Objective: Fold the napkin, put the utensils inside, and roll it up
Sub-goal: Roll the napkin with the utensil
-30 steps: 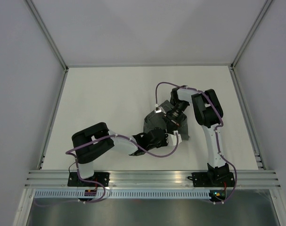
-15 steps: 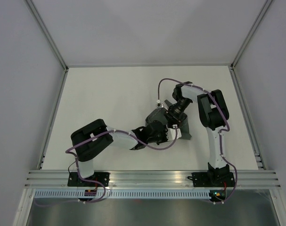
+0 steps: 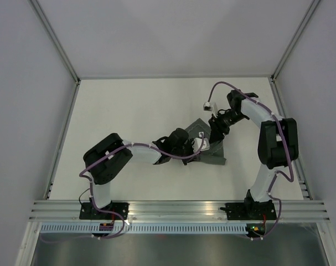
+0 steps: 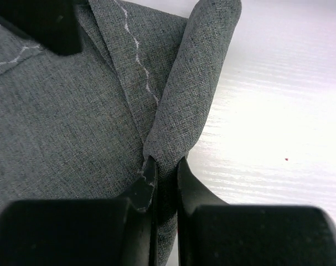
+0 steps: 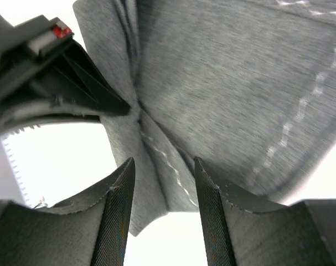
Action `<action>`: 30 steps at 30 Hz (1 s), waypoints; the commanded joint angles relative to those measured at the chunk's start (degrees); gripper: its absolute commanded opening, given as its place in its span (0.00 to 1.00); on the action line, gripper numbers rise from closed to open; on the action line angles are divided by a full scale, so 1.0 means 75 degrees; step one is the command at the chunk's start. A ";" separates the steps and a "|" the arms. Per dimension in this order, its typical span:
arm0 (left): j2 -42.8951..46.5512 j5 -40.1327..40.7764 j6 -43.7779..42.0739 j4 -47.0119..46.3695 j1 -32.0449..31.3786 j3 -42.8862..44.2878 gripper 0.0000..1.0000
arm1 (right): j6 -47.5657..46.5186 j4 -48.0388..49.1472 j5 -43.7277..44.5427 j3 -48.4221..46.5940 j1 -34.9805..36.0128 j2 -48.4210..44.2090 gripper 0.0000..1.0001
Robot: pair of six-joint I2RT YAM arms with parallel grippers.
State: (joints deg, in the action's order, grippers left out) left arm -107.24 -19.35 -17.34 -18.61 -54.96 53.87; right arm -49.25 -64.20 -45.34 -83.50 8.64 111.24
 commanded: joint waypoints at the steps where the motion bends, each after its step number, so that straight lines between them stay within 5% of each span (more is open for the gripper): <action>1: -0.0560 -0.1660 0.1011 0.1671 0.0413 -0.0023 0.02 | 0.0169 0.1314 -0.0025 0.0934 -0.0203 -0.1316 0.53; 9: -0.1473 -0.3465 0.1503 0.2996 0.1105 0.1112 0.02 | 0.0110 0.3297 0.0700 0.3128 -0.0052 -0.3545 0.58; 16: -0.2201 -0.4192 0.1773 0.4028 0.1480 0.2016 0.02 | 0.0403 0.5252 0.2561 0.5212 0.1889 -0.4905 0.61; 22: -0.2611 -0.4532 0.2055 0.4368 0.1668 0.2473 0.02 | 0.0673 0.6449 0.3921 0.5965 0.3134 -0.4989 0.62; 30: -0.2951 -0.4580 0.2230 0.4520 0.1726 0.2872 0.02 | 0.0661 0.6697 0.4311 0.6095 0.3722 -0.4485 0.61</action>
State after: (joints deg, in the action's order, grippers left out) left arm -124.55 -57.08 -0.91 6.79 -41.63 76.95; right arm -44.95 -17.34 -16.38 -38.48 35.57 76.34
